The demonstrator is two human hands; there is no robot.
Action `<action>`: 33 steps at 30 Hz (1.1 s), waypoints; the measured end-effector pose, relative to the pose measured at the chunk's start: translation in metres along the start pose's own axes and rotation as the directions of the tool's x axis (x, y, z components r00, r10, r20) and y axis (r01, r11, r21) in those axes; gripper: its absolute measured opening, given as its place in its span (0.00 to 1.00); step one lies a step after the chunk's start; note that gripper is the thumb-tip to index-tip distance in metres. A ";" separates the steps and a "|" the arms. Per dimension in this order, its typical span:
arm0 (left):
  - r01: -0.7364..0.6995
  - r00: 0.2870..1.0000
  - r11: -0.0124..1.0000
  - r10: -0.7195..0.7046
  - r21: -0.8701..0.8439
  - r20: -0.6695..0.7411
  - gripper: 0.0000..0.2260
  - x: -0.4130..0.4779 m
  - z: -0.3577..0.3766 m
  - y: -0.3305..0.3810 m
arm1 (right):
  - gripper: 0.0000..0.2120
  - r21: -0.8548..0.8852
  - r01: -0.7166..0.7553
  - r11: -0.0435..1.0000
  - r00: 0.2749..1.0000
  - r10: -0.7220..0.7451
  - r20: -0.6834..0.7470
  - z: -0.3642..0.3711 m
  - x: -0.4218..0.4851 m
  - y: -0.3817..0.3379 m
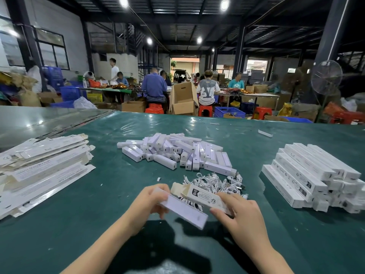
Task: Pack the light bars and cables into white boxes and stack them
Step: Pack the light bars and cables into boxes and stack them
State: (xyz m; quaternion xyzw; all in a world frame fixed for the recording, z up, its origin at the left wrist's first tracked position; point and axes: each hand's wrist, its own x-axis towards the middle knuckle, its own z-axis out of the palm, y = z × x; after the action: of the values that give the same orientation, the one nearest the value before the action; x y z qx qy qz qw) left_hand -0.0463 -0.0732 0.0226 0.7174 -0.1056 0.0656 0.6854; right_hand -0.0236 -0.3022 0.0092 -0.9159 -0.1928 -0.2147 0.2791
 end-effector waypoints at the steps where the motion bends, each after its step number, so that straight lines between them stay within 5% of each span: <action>1: 0.002 0.998 1.000 -0.003 -0.015 -0.060 0.16 0.001 -0.005 0.002 | 0.18 0.006 -0.004 1.000 1.000 0.004 -0.013 0.000 0.000 0.000; 10: -0.092 0.980 0.995 0.095 0.027 -0.175 0.19 0.005 -0.021 0.001 | 0.24 0.029 0.014 0.999 1.000 -0.013 -0.013 -0.001 -0.002 -0.001; 16: -0.109 0.978 0.991 0.122 0.082 -0.171 0.09 0.003 -0.030 0.004 | 0.16 0.063 -0.008 0.998 0.999 0.011 -0.042 0.000 -0.001 0.000; 19: -0.121 0.976 0.987 0.138 0.108 -0.166 0.09 0.003 -0.034 0.005 | 0.20 0.094 -0.031 0.995 0.998 0.036 -0.051 -0.001 0.000 -0.001; 25: -0.042 0.989 0.993 0.058 0.114 -0.137 0.19 0.003 -0.042 0.003 | 0.17 0.063 -0.034 0.997 0.999 0.037 -0.038 -0.001 -0.002 -0.001; 33: 0.023 0.997 0.995 -0.015 0.101 -0.080 0.17 0.000 -0.049 0.006 | 0.18 0.058 -0.026 0.998 0.999 0.028 -0.035 -0.003 -0.003 -0.004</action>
State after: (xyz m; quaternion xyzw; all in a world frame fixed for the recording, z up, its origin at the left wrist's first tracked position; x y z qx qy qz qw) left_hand -0.0453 -0.0246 0.0314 0.7492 -0.0682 0.0925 0.6523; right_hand -0.0293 -0.3015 0.0117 -0.9059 -0.1814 -0.2217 0.3119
